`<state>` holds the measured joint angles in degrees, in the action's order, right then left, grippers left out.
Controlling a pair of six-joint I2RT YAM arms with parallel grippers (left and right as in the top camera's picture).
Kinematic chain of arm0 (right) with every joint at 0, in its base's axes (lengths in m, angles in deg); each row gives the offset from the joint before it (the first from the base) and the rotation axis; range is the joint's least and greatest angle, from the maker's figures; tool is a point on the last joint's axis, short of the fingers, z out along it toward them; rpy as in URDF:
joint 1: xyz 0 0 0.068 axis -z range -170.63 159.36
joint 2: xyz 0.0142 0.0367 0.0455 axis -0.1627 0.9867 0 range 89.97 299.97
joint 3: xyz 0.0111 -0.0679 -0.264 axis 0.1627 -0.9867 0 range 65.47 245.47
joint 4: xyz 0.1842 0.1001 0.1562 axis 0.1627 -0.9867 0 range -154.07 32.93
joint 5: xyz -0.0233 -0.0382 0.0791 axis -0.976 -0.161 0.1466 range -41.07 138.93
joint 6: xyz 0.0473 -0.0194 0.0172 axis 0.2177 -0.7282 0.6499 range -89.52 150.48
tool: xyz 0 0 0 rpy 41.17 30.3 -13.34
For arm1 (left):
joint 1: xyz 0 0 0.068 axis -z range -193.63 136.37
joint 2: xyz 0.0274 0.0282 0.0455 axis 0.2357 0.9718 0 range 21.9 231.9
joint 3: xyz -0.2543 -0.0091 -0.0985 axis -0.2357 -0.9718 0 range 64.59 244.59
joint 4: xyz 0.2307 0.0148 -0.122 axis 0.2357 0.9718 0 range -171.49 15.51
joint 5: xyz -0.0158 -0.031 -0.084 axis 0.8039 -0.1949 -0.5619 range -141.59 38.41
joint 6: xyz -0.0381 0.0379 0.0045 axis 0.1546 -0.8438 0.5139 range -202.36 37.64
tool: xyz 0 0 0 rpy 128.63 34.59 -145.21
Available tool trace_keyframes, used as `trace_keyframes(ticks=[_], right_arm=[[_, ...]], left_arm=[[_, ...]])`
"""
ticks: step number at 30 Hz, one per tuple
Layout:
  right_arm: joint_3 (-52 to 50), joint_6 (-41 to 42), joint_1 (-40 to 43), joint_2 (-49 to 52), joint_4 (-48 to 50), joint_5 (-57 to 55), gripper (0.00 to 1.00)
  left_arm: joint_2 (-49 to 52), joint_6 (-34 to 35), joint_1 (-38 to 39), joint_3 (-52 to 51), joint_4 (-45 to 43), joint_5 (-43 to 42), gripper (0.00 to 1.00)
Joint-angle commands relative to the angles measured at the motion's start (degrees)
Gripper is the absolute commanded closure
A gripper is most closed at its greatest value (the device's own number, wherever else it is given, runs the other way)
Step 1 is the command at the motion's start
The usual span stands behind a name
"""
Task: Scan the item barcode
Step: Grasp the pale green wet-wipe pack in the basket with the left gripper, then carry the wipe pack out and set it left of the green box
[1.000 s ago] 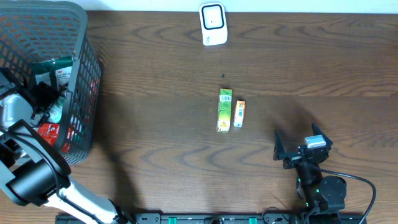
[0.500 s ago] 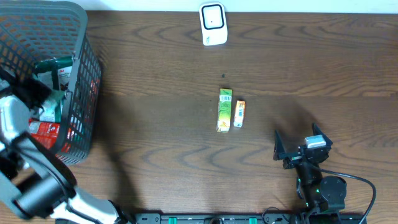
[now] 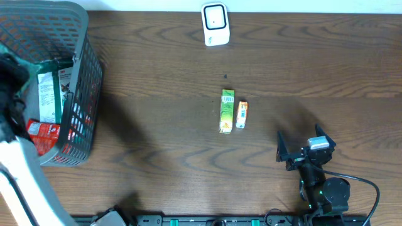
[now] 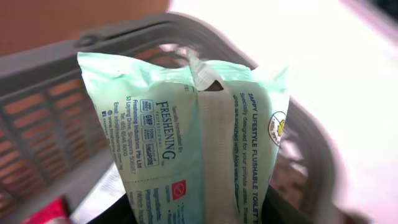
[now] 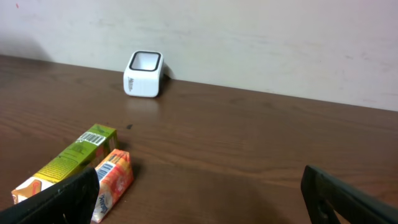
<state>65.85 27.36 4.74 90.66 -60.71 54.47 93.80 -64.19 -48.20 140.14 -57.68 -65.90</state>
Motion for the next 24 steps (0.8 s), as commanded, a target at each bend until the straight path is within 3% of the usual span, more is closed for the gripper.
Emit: trace_keyframes(ticks=[1, 10, 15, 24], right_arm=[[-0.07, 0.72, 0.24, -0.31, -0.24, -0.31, 0.01], [-0.07, 0.72, 0.24, -0.31, -0.24, -0.31, 0.01], [-0.07, 0.72, 0.24, -0.31, -0.24, -0.31, 0.01], [-0.07, 0.72, 0.24, -0.31, -0.24, -0.31, 0.01]], left_arm=[[-5.86, -0.11, 5.81, 0.61, 3.06, -0.48, 0.56], [-6.86, 1.07, 29.0, 0.5, 18.45, 2.6, 0.56], [3.21, 2.82, 43.74, -0.04, 23.69, 6.67, 0.55], [22.84, 5.57, 55.74, -0.09, 20.83, 6.36, 0.55]])
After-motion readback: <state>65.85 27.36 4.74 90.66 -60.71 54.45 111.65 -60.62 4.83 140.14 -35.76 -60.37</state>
